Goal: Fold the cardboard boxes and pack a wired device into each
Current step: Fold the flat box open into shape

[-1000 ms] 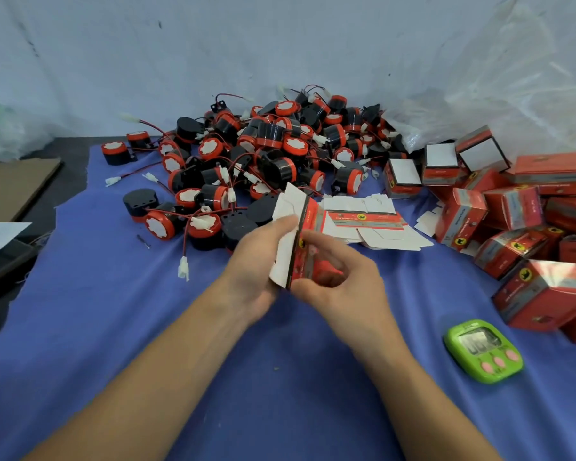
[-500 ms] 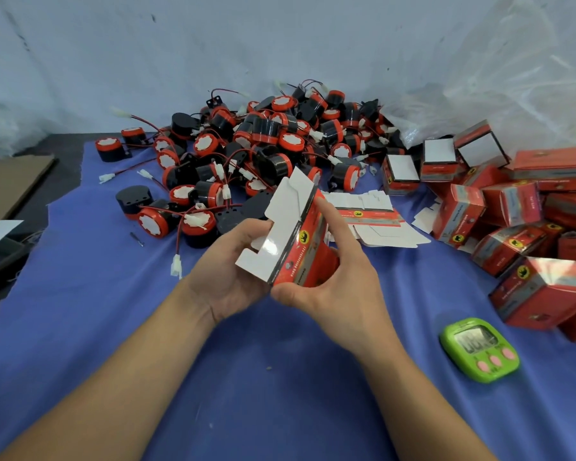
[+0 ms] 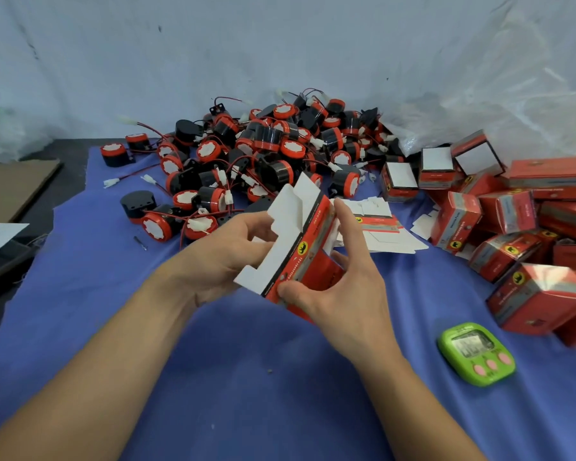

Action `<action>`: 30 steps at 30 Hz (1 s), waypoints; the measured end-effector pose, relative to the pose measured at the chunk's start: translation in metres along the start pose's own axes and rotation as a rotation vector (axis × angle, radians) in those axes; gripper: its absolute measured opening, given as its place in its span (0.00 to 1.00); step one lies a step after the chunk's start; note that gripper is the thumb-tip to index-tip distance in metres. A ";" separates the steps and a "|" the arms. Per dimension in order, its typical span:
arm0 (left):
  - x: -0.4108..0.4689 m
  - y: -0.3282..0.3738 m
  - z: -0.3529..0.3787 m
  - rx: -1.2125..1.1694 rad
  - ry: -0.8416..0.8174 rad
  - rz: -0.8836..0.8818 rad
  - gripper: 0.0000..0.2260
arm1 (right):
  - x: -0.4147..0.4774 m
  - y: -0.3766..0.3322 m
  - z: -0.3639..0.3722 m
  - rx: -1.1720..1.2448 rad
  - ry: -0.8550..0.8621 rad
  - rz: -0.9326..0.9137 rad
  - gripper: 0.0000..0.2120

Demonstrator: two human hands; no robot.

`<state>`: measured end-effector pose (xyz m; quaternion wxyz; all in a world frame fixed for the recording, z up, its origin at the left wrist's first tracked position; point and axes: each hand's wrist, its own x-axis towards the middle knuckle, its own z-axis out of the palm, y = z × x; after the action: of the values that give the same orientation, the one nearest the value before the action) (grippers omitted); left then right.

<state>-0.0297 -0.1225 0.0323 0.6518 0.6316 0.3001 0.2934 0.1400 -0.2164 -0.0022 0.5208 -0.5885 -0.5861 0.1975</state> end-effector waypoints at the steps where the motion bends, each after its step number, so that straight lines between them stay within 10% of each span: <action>1: -0.002 0.007 -0.001 0.143 0.011 0.023 0.13 | -0.001 -0.002 -0.001 -0.006 -0.015 -0.011 0.56; 6: -0.002 0.033 0.008 0.676 0.184 0.065 0.17 | -0.001 -0.008 0.004 -0.128 0.006 -0.197 0.59; 15: -0.008 0.048 0.051 0.928 0.347 0.044 0.14 | 0.000 -0.005 0.004 -0.097 0.189 -0.350 0.54; 30: 0.006 0.015 0.051 0.936 0.602 0.004 0.11 | 0.009 0.000 -0.013 0.224 -0.006 0.088 0.24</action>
<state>0.0126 -0.1505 0.0480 0.1866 0.7427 0.5702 0.2974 0.1531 -0.2127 0.0057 0.5723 -0.5511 -0.5355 0.2863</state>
